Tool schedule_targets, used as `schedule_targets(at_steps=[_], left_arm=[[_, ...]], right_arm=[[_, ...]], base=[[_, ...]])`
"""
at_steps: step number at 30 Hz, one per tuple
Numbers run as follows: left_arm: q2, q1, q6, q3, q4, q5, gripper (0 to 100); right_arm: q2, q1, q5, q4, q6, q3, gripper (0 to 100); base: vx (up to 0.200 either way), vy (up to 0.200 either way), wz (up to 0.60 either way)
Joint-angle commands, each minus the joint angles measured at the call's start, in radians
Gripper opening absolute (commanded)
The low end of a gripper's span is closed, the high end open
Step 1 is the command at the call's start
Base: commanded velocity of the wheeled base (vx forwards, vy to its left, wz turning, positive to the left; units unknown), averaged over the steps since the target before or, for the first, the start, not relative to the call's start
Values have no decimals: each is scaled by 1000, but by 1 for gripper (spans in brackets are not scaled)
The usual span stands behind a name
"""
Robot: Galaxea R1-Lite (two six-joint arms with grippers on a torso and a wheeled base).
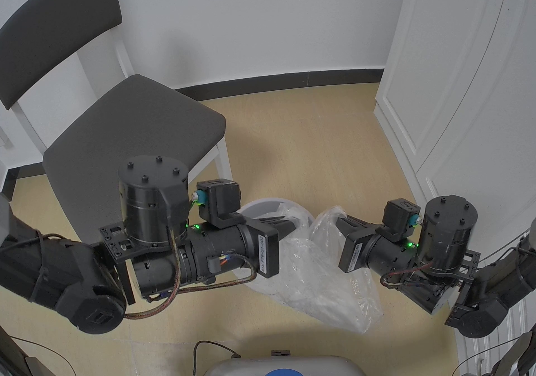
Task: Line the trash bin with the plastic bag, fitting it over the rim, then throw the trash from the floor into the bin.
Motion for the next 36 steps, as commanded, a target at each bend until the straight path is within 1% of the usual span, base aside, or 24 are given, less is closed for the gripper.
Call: schedule_targets(at_steps=[1,4,7,15,21,23,26,29,36], left_arm=[[70,56,1,-18,-23,-35,0],[101,89,-4,-16,-79,-66,0],[132,103,-7,-23,-113,-81,0],[178,108,-9,-18,-132,-83,0],[256,125,-7,-33,-135,-85,0],[302,140,-9,-59,-133,-85,0],[325,148,-10,-75,-133,-86,0],[336,149,-12,-79,-133,-86,0],[363,189,-15,-116,-133,-92,0]], right_arm=[[129,-17,1,-78,9,-27,0],[217,-35,-1,-183,9,-52,0],[255,-44,-1,-217,9,-59,0],[310,-61,-1,-207,11,-88,0],[356,-101,-2,-206,12,-136,0],[371,-121,-2,-204,11,-147,0],[376,-133,-1,-204,11,-147,0],[379,-136,-1,-203,9,-148,0],[367,-136,-1,-169,12,-156,0]], base=[[0,0,0],[0,0,0],[0,0,0],[0,0,0],[0,0,0],[0,0,0],[0,0,0],[0,0,0],[0,0,0]])
